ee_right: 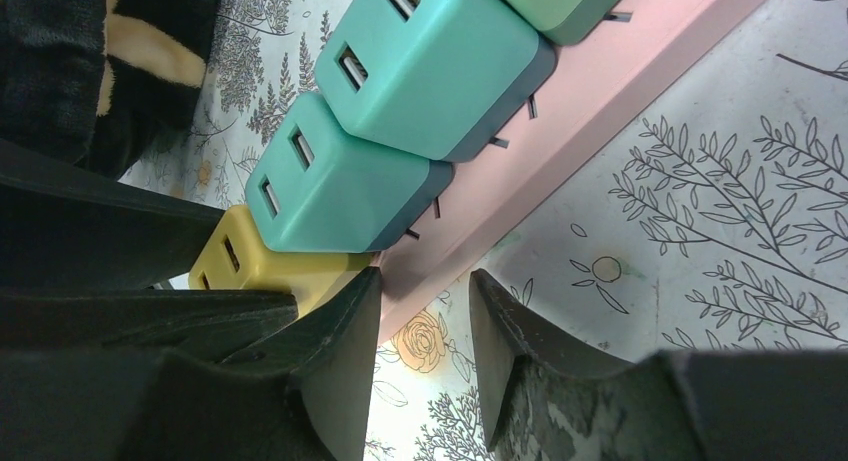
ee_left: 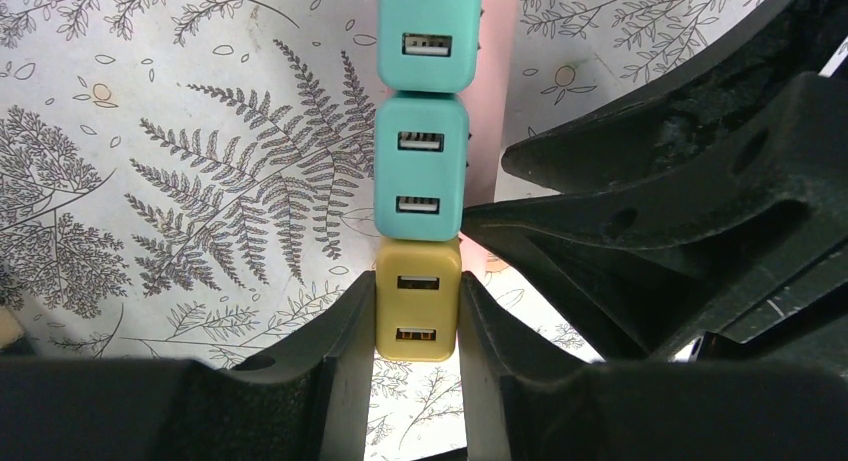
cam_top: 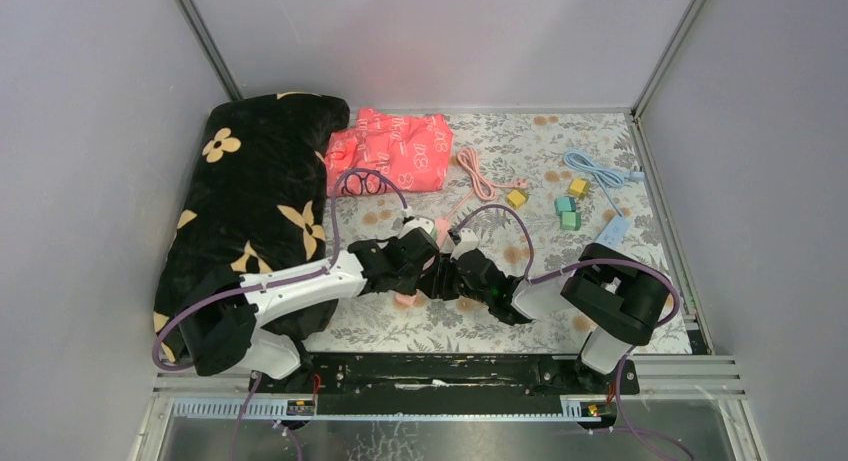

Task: Insert the plug
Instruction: Insert the plug into the socket.

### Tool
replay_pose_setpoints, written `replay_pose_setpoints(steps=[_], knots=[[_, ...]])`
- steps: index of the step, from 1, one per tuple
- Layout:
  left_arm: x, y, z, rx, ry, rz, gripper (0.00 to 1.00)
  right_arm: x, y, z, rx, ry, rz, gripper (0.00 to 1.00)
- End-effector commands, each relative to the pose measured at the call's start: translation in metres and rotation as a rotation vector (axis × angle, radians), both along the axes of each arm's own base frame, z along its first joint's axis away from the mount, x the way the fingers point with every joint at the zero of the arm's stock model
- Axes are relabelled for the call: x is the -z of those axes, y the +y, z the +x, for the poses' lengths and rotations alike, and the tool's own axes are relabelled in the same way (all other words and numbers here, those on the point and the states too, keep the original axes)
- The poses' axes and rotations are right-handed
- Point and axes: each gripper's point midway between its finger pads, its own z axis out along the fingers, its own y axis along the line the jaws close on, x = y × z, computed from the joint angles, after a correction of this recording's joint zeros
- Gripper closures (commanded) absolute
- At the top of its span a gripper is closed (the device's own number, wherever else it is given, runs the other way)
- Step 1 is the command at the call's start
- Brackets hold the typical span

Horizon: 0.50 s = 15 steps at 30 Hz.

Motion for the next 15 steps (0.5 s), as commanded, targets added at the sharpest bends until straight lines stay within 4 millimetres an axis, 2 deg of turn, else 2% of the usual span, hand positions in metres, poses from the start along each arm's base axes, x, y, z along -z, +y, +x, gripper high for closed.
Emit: replay_pose_setpoints(steps=[1, 15], knots=[[0.034, -0.013, -0.022, -0.009, 0.106, -0.011, 1.00, 0.019, -0.007, -0.007, -0.007, 0.030, -0.071, 0.56], [0.044, -0.030, -0.033, 0.015, 0.107, 0.013, 1.00, 0.018, -0.007, -0.007, -0.007, 0.030, -0.068, 0.57]])
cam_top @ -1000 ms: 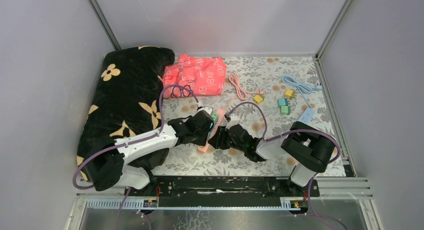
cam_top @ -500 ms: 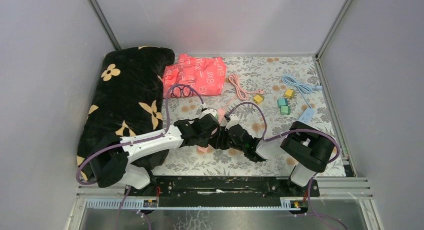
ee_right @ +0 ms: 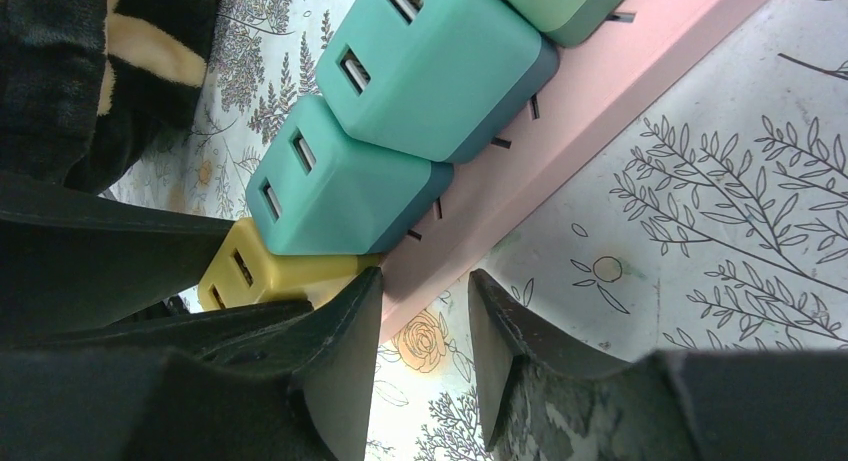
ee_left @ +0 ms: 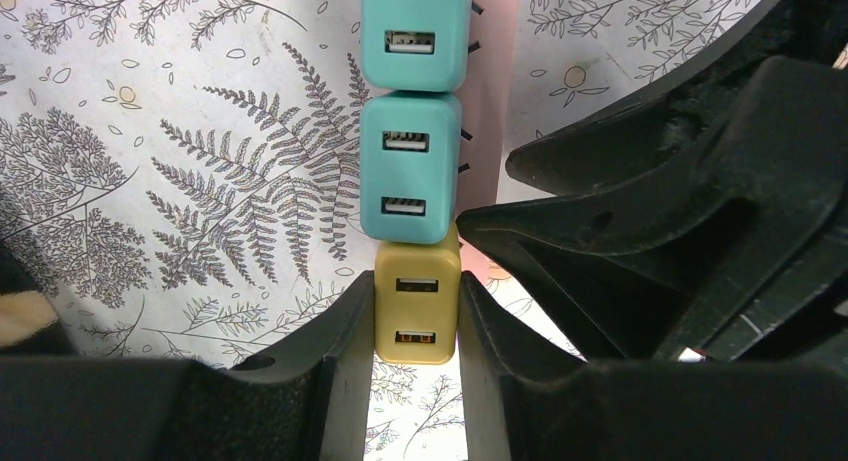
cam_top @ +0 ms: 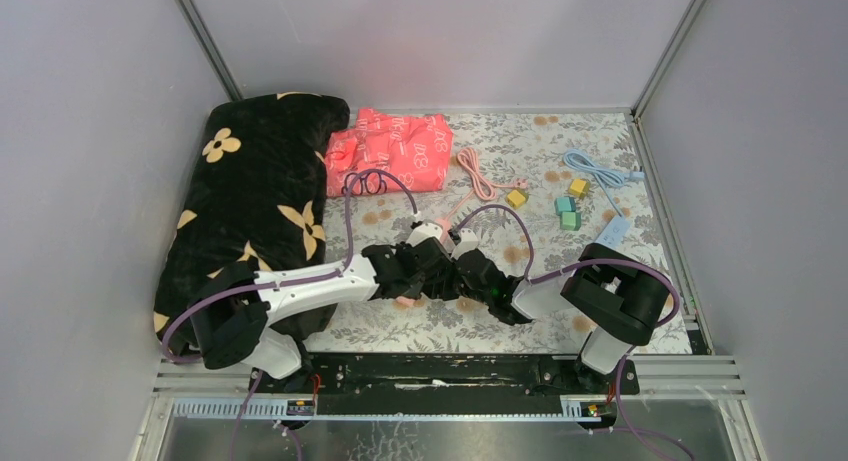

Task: Insert the plug
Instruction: Insert the plug into the socket.

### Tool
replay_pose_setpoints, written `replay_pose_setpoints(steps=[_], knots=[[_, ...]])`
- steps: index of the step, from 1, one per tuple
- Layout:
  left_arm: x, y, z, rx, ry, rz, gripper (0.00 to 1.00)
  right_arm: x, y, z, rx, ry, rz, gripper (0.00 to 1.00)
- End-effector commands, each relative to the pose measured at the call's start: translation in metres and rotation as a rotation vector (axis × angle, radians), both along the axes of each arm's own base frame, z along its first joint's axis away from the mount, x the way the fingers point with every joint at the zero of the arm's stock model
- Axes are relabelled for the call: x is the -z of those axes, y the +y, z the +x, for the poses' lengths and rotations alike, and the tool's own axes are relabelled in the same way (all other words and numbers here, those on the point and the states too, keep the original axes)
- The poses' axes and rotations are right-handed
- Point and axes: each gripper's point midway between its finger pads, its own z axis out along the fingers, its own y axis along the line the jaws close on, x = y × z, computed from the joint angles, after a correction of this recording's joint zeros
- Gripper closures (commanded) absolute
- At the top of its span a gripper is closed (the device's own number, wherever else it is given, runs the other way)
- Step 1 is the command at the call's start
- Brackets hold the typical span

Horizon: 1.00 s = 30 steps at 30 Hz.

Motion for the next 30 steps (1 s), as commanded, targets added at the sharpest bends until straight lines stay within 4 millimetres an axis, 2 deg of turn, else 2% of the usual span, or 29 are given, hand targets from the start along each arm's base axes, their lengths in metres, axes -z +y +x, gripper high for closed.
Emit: replay_pose_setpoints(steps=[1, 9, 12, 19, 30], knots=[[0.040, -0.028, -0.032, 0.007, 0.161, -0.074, 1.00, 0.019, -0.008, -0.007, -0.004, 0.030, -0.072, 0.57], [0.048, -0.024, -0.044, -0.006, 0.201, -0.165, 1.00, 0.019, -0.008, -0.007, -0.007, 0.029, -0.068, 0.57], [0.055, -0.014, -0.046, -0.036, 0.230, -0.179, 1.00, 0.019, -0.007, -0.007, -0.010, 0.028, -0.067, 0.57], [0.060, 0.011, -0.040, -0.115, 0.255, -0.187, 1.00, 0.017, -0.008, -0.008, -0.007, 0.025, -0.061, 0.57], [0.071, 0.021, -0.032, -0.135, 0.255, -0.118, 1.00, 0.016, -0.008, -0.008, -0.008, 0.026, -0.056, 0.57]])
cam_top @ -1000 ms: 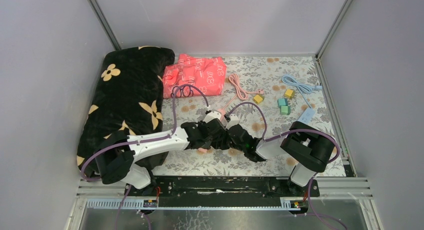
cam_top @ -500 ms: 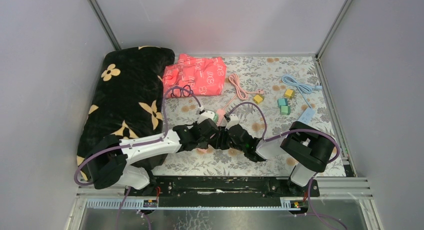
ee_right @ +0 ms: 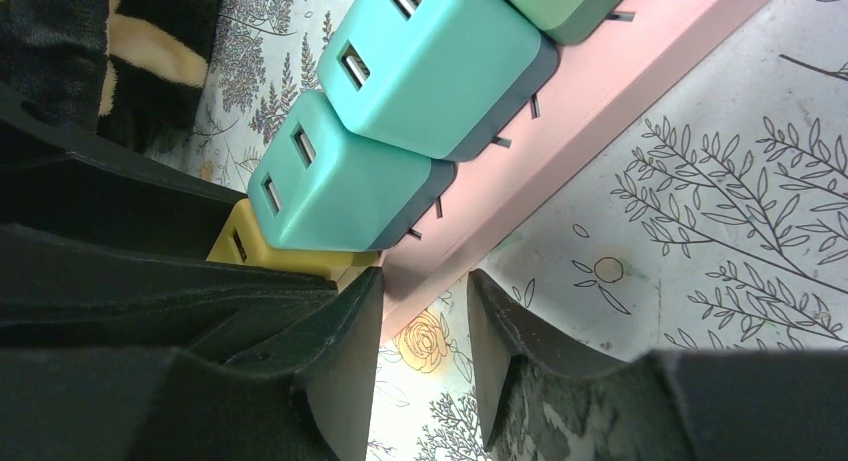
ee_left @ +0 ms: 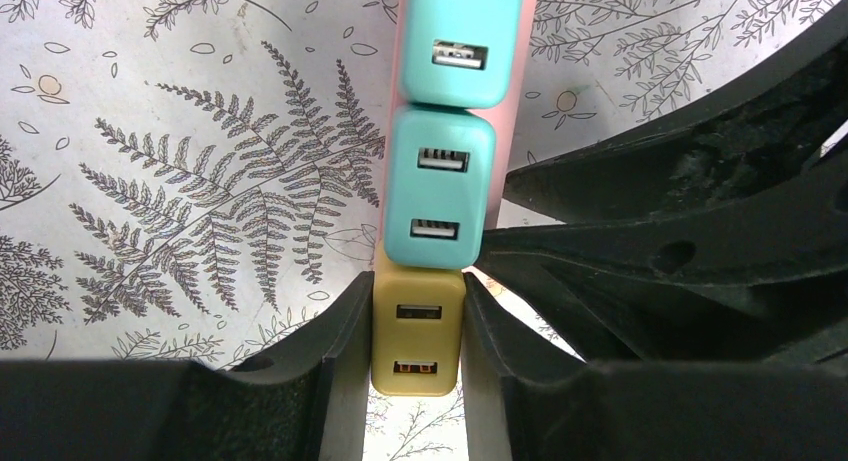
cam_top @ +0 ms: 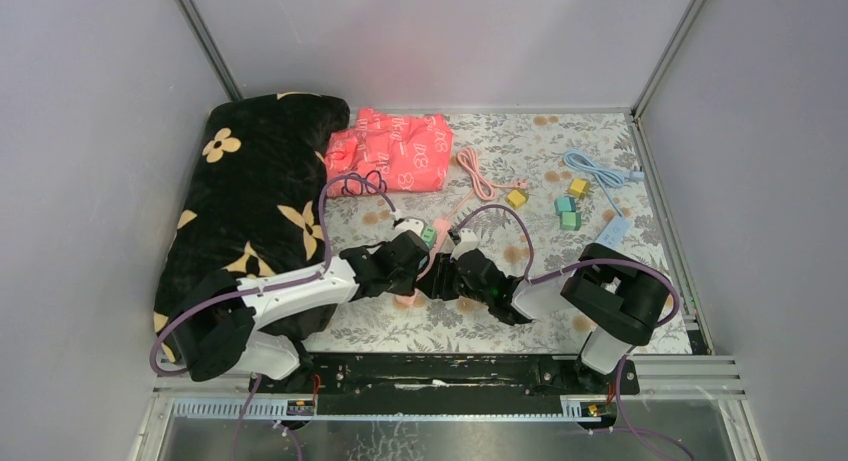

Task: Insert the plug
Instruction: Insert the plug into the socket.

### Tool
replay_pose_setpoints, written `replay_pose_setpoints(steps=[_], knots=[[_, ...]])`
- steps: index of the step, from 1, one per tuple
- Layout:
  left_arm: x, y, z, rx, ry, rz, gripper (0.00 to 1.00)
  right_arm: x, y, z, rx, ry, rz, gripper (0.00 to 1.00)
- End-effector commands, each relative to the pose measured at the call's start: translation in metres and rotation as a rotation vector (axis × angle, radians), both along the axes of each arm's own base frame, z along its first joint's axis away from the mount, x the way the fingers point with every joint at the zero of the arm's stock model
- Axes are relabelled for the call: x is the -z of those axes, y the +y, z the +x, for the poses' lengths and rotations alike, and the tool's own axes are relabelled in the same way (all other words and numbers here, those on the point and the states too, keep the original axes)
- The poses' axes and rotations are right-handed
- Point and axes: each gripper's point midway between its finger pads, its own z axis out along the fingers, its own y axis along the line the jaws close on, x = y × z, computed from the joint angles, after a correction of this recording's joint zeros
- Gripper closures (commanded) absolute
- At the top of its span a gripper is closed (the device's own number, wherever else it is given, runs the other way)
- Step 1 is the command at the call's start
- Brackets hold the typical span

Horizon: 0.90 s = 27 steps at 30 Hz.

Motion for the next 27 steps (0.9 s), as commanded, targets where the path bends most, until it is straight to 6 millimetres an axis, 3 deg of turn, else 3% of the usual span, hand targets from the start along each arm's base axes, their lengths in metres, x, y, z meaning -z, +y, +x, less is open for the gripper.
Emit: replay_pose_setpoints(steps=[1, 7, 8, 12, 20, 27], knots=[[0.057, 0.014, -0.036, -0.036, 0.218, 0.064, 1.00, 0.014, -0.008, -0.008, -0.008, 0.022, -0.054, 0.57], [0.041, 0.008, -0.030, -0.032, 0.182, 0.017, 0.99, 0.010, -0.008, -0.007, -0.010, 0.008, -0.048, 0.55], [0.037, 0.006, -0.029, -0.031, 0.176, 0.007, 0.94, 0.001, -0.007, -0.006, -0.008, -0.007, -0.025, 0.53], [0.017, -0.001, -0.020, -0.029, 0.123, -0.035, 0.66, -0.006, -0.009, -0.005, -0.002, -0.023, -0.018, 0.47], [-0.030, -0.009, -0.001, -0.021, 0.002, -0.097, 0.26, -0.028, -0.016, -0.003, 0.011, -0.077, -0.004, 0.35], [-0.050, -0.011, -0.003, -0.011, -0.041, -0.146, 0.09, -0.048, -0.039, 0.001, 0.053, -0.153, -0.059, 0.21]])
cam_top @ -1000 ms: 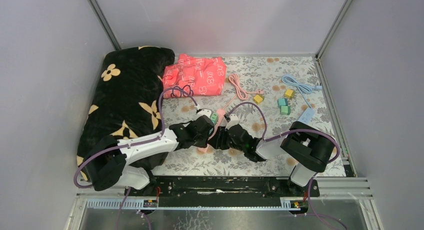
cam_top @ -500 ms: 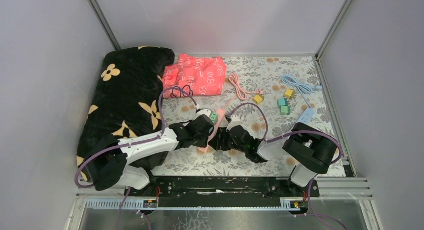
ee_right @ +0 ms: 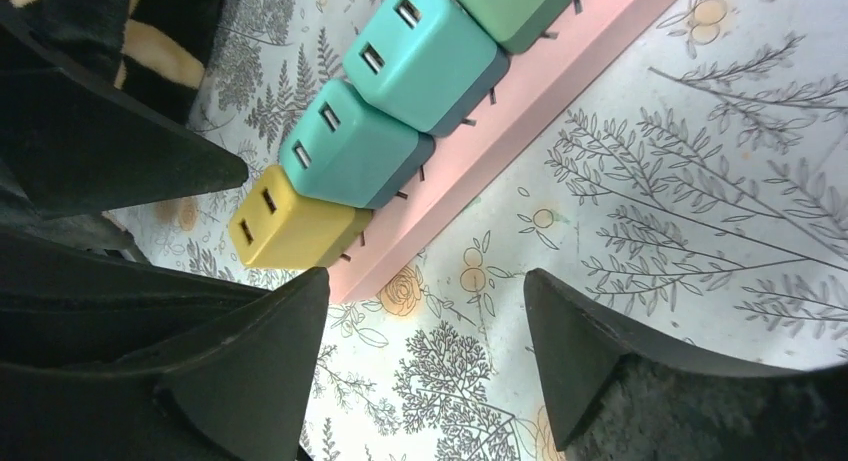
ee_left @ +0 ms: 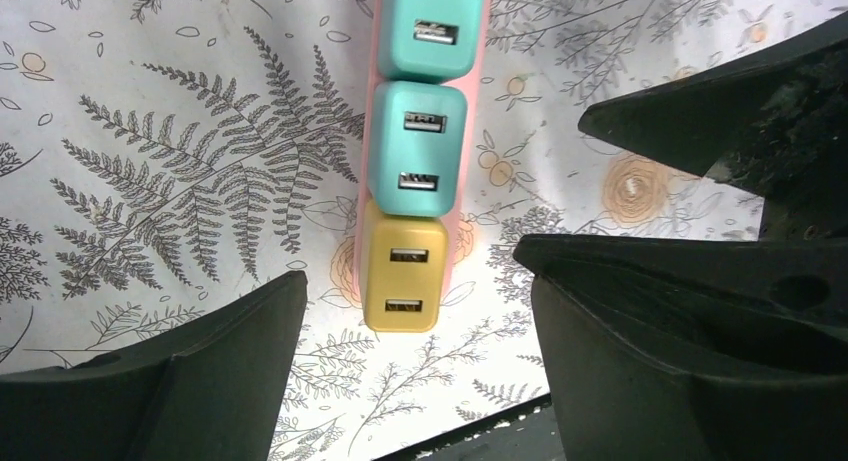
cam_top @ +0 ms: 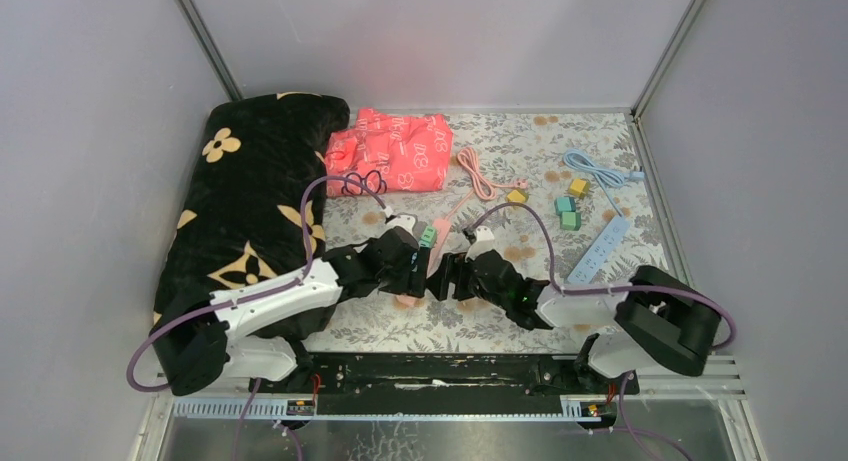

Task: Insert the plug
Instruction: Insert the plug into the socket, then move the socket to the center of the board.

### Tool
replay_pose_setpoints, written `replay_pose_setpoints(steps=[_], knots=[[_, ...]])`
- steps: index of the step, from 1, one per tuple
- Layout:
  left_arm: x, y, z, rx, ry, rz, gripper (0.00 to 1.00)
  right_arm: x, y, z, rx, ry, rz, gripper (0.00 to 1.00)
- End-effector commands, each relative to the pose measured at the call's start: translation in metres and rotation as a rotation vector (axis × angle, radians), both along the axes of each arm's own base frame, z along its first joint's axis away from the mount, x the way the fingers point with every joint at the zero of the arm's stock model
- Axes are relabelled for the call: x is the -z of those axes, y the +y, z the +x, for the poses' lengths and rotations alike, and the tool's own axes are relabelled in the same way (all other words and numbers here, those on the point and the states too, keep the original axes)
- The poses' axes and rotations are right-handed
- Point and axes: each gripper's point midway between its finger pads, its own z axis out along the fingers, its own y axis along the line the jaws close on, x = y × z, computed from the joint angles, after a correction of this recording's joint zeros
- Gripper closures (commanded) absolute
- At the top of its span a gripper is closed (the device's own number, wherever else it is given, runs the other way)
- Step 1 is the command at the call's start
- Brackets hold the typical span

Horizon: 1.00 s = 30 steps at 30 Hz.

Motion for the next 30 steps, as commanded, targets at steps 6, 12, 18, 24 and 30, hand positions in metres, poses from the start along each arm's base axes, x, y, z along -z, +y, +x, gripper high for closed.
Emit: replay_pose_setpoints(steps=[6, 12, 18, 24, 30], knots=[[-0.017, 0.001, -0.005, -0.027, -0.063, -0.053, 0.02, -0.050, -0.048, 0.013, 0.114, -0.180, -0.105, 0.01], [-0.002, 0.004, -0.004, -0.051, -0.084, -0.056, 0.01, -0.080, -0.106, 0.017, 0.268, -0.272, -0.198, 0.01], [0.017, 0.000, 0.000, -0.051, -0.086, -0.036, 0.08, -0.102, -0.150, 0.013, 0.397, -0.335, -0.187, 0.01], [0.031, -0.004, 0.005, -0.050, -0.085, -0.017, 0.14, -0.112, -0.172, 0.011, 0.458, -0.375, -0.176, 0.01], [0.043, -0.006, 0.007, -0.053, -0.070, 0.011, 0.27, -0.109, -0.179, 0.013, 0.481, -0.381, -0.213, 0.01]])
